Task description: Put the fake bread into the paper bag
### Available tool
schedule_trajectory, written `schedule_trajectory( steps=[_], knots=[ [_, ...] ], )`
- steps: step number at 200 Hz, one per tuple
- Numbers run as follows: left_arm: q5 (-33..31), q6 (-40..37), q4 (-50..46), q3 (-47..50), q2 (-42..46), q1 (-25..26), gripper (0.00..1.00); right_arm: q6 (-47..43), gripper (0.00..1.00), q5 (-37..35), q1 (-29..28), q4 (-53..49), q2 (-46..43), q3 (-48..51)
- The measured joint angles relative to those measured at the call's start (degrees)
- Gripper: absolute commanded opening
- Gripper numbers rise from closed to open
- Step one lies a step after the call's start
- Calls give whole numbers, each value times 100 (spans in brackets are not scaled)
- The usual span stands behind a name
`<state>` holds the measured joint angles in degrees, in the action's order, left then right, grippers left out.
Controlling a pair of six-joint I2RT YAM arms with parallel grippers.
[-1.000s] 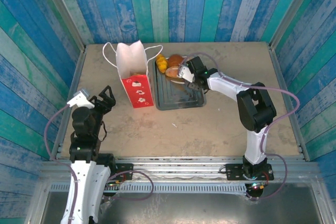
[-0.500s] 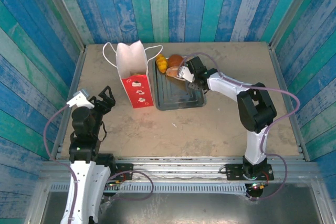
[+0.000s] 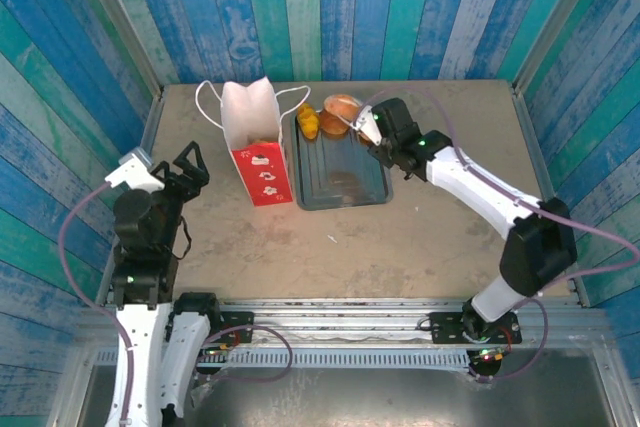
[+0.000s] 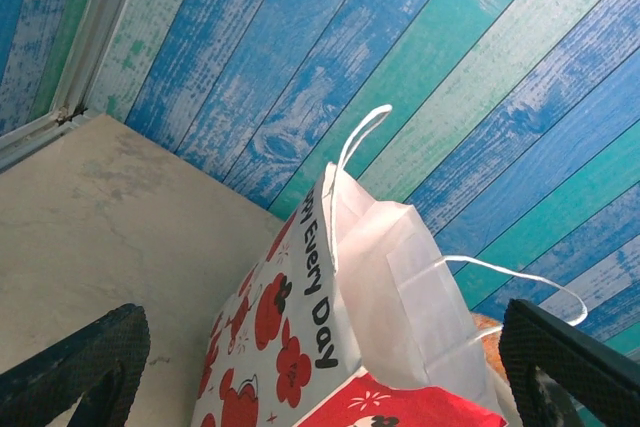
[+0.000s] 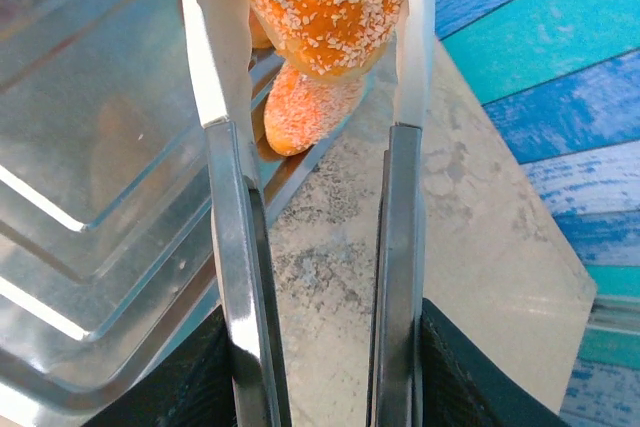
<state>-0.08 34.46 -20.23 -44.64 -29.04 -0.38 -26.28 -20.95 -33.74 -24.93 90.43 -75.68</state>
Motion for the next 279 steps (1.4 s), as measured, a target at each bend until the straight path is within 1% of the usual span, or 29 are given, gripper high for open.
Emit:
schedule_trajectory(
  steps=[36, 65, 90, 136, 156, 163, 170, 196, 209, 223, 229, 240, 252, 269, 279],
  knots=[
    [153, 76, -216, -433, -671, 0, 94, 691, 37, -149, -179, -813, -516, -229],
    [317, 214, -269, -745, -1340, 0, 94, 1169, 36, -236, -323, -1532, -750, -793],
    [409, 393, -260, -861, -1860, 0, 94, 1504, 37, -444, -575, -1989, -935, -1292],
    [678, 835, -92, -863, -2505, 0, 94, 2081, 37, -756, -1119, -2782, -876, -2199],
    [857, 966, 7, -861, -2763, 0, 97, 2238, 37, -837, -1440, -2949, -763, -2514],
    [909, 1016, 50, -852, -2822, 0, 100, 2284, 37, -863, -1563, -3014, -691, -2651],
    [949, 1047, 98, -841, -2857, 0, 96, 2332, 37, -879, -1670, -3069, -601, -2802],
    [1062, 1113, 254, -833, -2924, 0, 88, 2522, 37, -883, -1963, -3344, -160, -3495],
    [1121, 1121, 315, -833, -2975, 0, 81, 2581, 37, -876, -2065, -3480, 94, -3866],
    [1207, 1102, 372, -833, -3058, 0, 79, 2625, 37, -859, -2142, -3663, 382, -4256],
    [1255, 1095, 389, -833, -3093, 0, 76, 2634, 37, -859, -2164, -3740, 496, -4411],
    [1335, 1073, 422, -833, -3165, 0, 75, 2660, 37, -852, -2201, -3901, 723, -4699],
    [1401, 1058, 459, -833, -3230, 0, 69, 2680, 37, -850, -2243, -4033, 944, -4970],
    [1451, 1043, 522, -833, -3289, 0, 66, 2693, 37, -828, -2326, -4181, 1215, -5270],
    [1469, 1036, 546, -833, -3300, 0, 63, 2695, 37, -793, -2385, -4240, 1357, -5425]
  ],
)
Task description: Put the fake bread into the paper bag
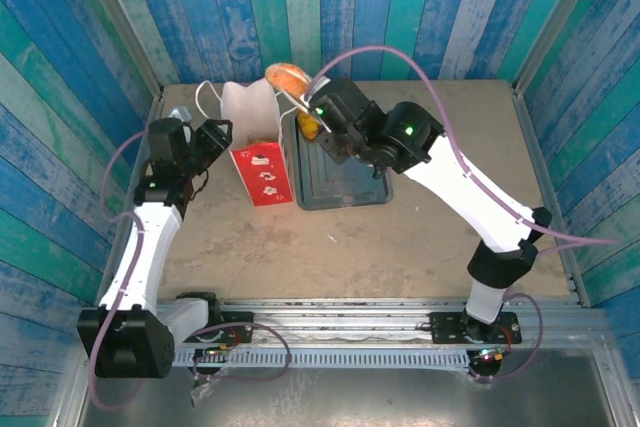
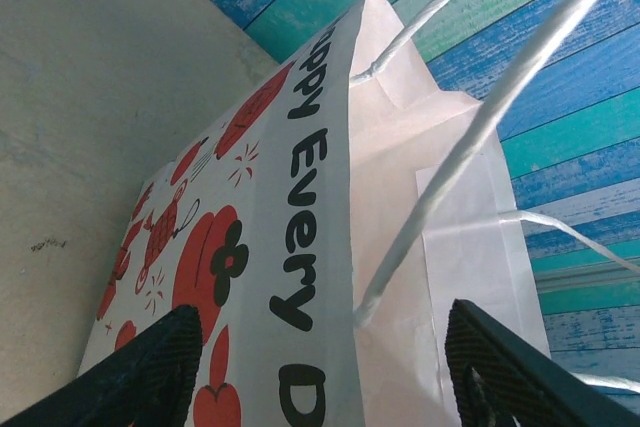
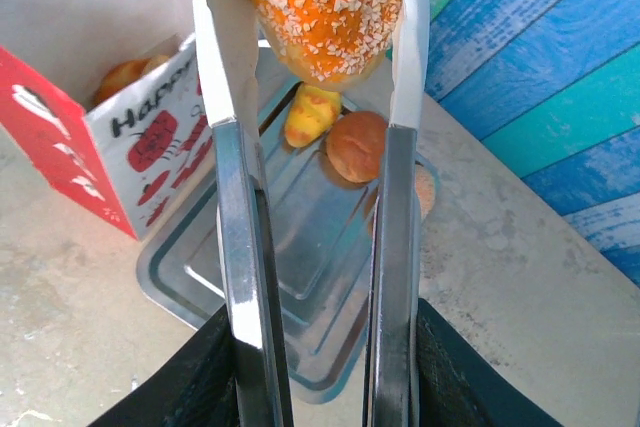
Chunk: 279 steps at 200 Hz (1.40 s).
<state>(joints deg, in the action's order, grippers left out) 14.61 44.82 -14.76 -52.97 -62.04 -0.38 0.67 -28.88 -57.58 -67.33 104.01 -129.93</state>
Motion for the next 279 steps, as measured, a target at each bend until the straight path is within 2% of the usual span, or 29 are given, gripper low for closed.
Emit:
schedule_trajectory(
  steps=[38, 71, 88, 219, 279],
  knots=[
    [13, 2, 151, 118, 0, 0, 57, 2, 37, 122, -199, -66, 494, -564],
    [48, 20, 258, 315, 0, 0, 50, 0, 37, 232, -258, -31, 841, -822],
    [74, 24, 299, 378, 0, 0, 43, -4, 37, 293, -262, 22, 1014, -887],
    [94, 138, 398, 527, 188, 0, 39, -472, 39, 210, -260, 402, 2076, -1261],
    [96, 160, 402, 538, 260, 0, 30, -503, 41, 17, -138, 444, 2109, -1259]
  ],
)
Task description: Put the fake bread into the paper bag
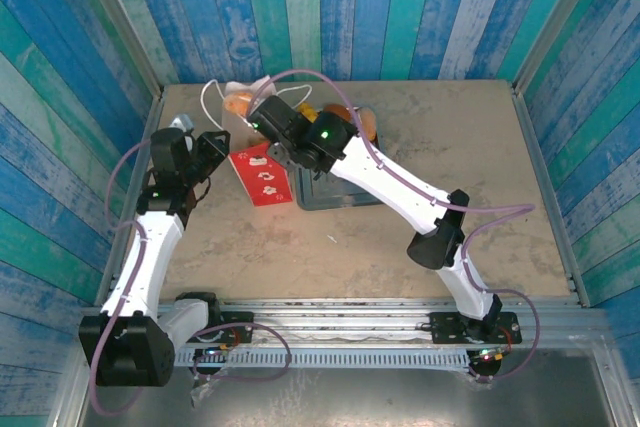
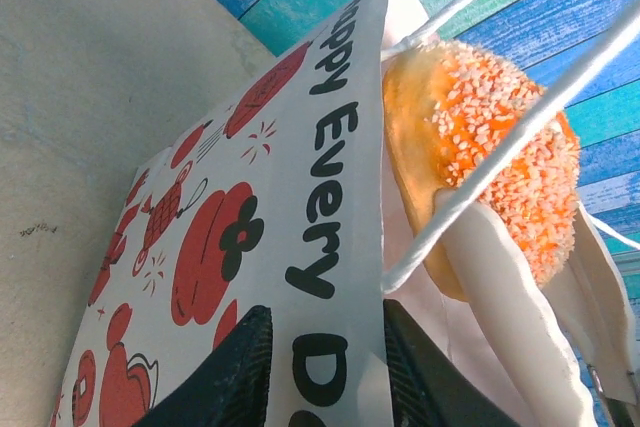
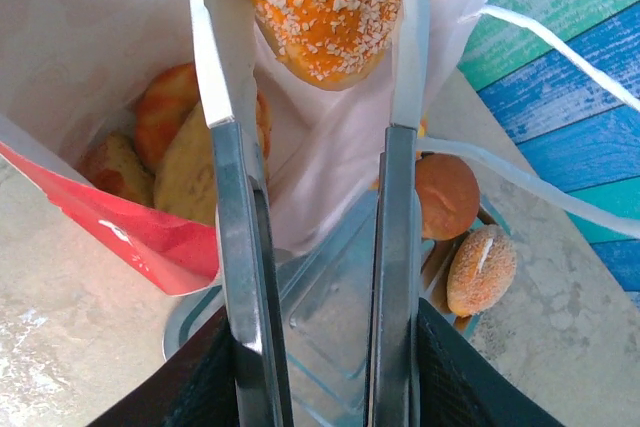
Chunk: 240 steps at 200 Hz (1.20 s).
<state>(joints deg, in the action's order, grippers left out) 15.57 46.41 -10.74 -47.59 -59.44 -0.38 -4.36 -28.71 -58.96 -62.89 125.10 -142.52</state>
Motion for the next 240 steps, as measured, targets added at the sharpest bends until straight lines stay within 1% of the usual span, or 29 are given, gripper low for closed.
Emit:
schedule_trajectory(
  steps=[53, 83, 152, 240],
  knots=[
    [0, 13, 2, 0, 0, 0, 29, 0, 44, -114, 177, 39, 0, 0],
    [0, 13, 2, 0, 0, 0, 29, -22, 47, -109, 216, 39, 4, 0],
    [2, 13, 2, 0, 0, 0, 29, -63, 63, -96, 260, 85, 66, 0],
    [59, 15, 2, 0, 0, 0, 29, 52, 63, 219, 280, 125, 4, 0]
  ],
)
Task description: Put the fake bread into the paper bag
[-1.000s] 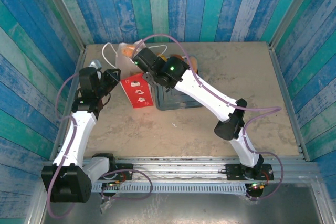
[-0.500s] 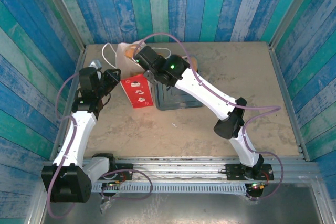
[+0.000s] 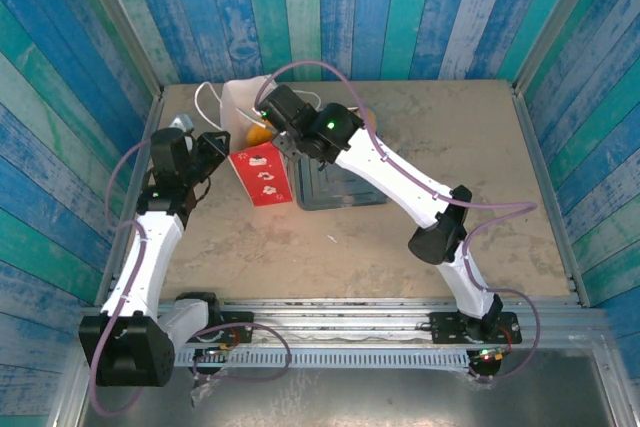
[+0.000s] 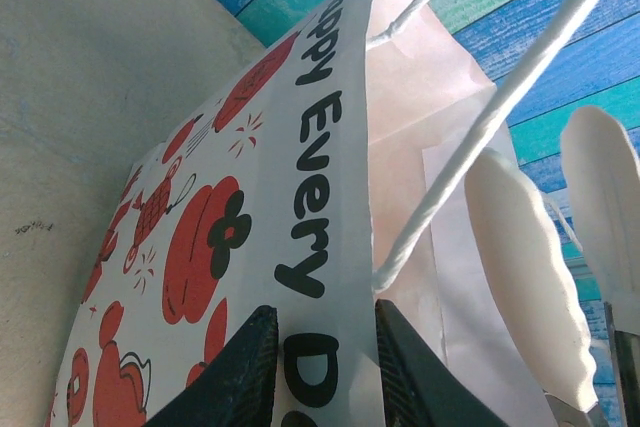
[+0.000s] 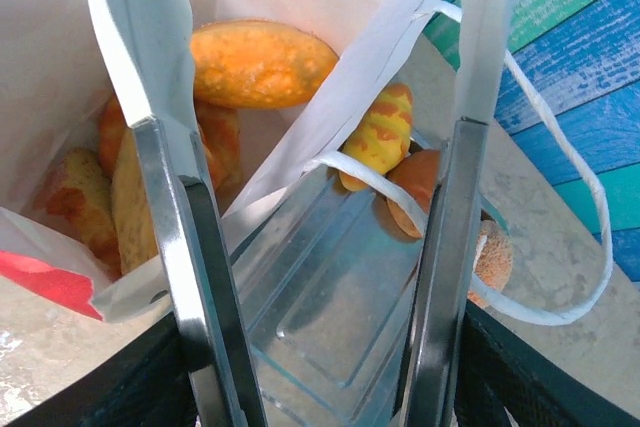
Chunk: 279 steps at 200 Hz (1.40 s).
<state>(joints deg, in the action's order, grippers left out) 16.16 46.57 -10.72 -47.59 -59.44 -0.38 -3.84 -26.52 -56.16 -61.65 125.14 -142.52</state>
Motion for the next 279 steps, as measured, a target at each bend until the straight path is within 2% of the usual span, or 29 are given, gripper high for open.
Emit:
schedule_trajectory(
  steps=[69, 86, 117, 150, 192, 229, 279],
  knots=[
    [81, 22, -11, 0, 4, 0, 36, 131, 62, 291, 0, 92, -691, 240],
    [94, 17, -28, 0, 33, 0, 40, 160, 62, 321, 0, 127, -1003, 413],
    [92, -22, -61, -4, 203, 0, 53, 199, 63, 345, 7, 155, -1626, 750],
    [55, -138, -136, -59, 439, 0, 55, 271, 63, 437, 127, 173, -2358, 1283],
    [-232, -487, -247, -160, 852, 0, 64, 446, 64, 723, 741, 184, -3222, 2208],
    [-702, -769, -466, -186, 1322, 0, 67, 662, 64, 1106, 1550, 212, -3812, 3239],
    [-1139, -1093, -483, -107, 1790, 0, 78, 815, 64, 1572, 2363, 214, -3971, 4280]
  ],
)
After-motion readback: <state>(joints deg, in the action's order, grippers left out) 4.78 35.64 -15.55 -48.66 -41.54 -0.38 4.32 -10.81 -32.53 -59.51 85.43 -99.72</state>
